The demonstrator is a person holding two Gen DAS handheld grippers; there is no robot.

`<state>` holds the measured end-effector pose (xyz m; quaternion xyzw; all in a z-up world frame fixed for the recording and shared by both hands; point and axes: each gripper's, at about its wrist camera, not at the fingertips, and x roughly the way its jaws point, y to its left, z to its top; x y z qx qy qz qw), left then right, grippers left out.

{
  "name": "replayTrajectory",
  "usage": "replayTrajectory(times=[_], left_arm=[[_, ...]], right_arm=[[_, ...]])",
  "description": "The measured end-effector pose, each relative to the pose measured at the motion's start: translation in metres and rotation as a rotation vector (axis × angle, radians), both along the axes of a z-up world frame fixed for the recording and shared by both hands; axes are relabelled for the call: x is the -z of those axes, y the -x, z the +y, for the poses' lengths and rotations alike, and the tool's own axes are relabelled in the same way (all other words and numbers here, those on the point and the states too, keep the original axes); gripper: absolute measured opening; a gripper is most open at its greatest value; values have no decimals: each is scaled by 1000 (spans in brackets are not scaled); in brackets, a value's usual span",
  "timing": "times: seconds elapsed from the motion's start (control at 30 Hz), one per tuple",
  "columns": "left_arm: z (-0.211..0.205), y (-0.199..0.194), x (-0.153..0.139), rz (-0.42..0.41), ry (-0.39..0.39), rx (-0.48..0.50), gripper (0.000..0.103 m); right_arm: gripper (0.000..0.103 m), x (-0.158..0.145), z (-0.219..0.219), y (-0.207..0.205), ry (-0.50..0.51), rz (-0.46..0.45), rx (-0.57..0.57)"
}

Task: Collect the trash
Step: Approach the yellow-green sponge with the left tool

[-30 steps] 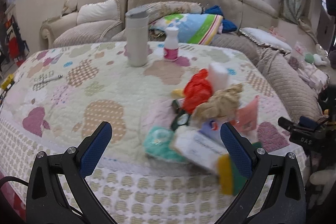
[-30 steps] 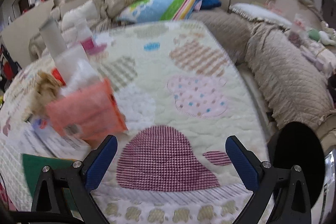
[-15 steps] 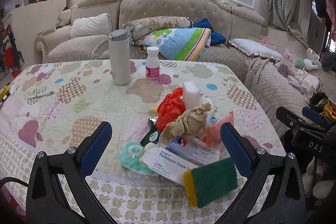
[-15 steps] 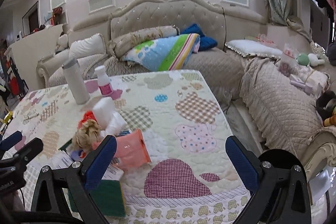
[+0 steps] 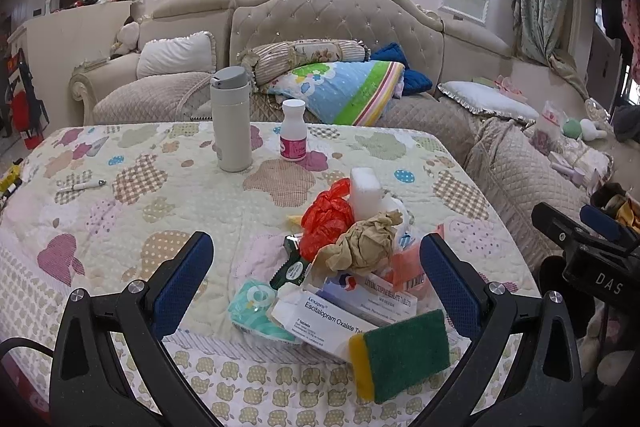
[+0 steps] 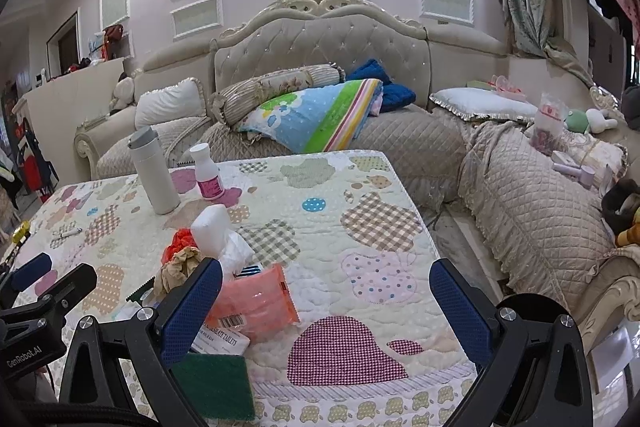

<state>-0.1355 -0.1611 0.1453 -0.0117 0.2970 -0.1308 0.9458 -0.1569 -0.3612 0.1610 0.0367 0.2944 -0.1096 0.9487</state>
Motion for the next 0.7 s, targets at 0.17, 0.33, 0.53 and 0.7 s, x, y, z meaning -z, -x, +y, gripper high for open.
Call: replayTrajectory(times=[0.17,0.33,0.53,0.7], left_arm=[[0,0,0,2,3,0,103],[-4,-2,-2,1,-2,5,103],[-5,-4,-3,0,7,5,103],[-5,-3,-3,0,5,4,103]], right_arm=[[103,-1,-2,0,1,0,4],[103,-1,-2,0,0,0,4],[103,-3,-5,-2,-3,1,5],[103,-4,-6,-3,1,4,5]])
